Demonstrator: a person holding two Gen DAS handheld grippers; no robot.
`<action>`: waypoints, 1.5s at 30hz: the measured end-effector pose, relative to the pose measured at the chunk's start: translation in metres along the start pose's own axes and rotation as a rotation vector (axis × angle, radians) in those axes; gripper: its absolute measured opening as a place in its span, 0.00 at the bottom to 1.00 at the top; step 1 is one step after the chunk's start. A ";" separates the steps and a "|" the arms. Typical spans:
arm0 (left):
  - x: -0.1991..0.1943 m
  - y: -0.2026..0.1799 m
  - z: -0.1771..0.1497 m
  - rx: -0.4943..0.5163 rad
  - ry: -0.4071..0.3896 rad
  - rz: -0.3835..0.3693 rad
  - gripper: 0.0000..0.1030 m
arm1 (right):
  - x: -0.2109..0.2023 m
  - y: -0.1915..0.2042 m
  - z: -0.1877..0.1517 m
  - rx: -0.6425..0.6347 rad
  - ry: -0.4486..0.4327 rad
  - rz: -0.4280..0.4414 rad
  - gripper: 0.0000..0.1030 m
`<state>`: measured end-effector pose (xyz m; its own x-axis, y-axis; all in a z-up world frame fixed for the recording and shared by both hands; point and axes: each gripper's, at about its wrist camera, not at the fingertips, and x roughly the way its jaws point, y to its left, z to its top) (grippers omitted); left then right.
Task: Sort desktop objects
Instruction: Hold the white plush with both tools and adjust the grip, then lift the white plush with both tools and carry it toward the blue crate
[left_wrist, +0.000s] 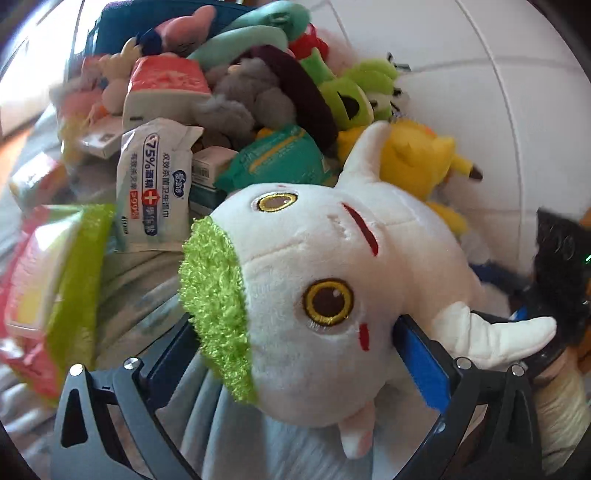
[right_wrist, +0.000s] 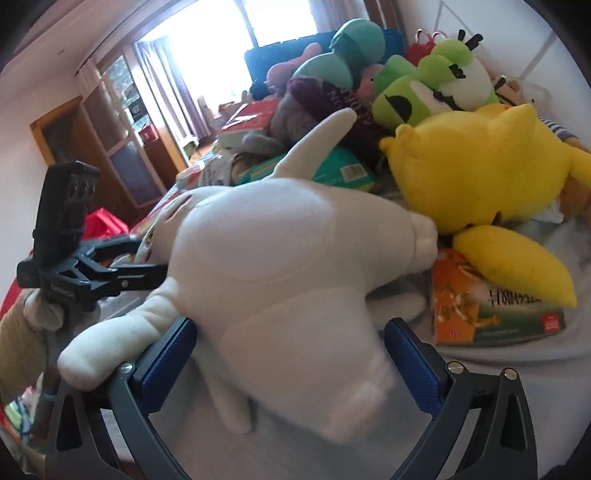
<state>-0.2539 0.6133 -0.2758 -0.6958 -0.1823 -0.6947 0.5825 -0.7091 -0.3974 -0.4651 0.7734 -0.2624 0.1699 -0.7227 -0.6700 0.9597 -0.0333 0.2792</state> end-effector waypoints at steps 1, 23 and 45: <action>0.002 0.005 0.000 -0.032 -0.005 -0.026 1.00 | 0.003 -0.006 0.004 0.024 -0.015 0.031 1.00; -0.144 -0.027 0.029 0.093 -0.316 -0.022 0.95 | -0.076 0.082 0.051 -0.061 -0.225 0.153 0.89; -0.219 0.023 0.077 0.214 -0.276 0.136 0.77 | -0.045 0.224 0.116 -0.092 -0.208 -0.040 0.48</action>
<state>-0.1199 0.5845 -0.0868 -0.7225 -0.4403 -0.5331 0.5963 -0.7871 -0.1581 -0.2840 0.7180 -0.0902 0.0906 -0.8492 -0.5202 0.9826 -0.0087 0.1855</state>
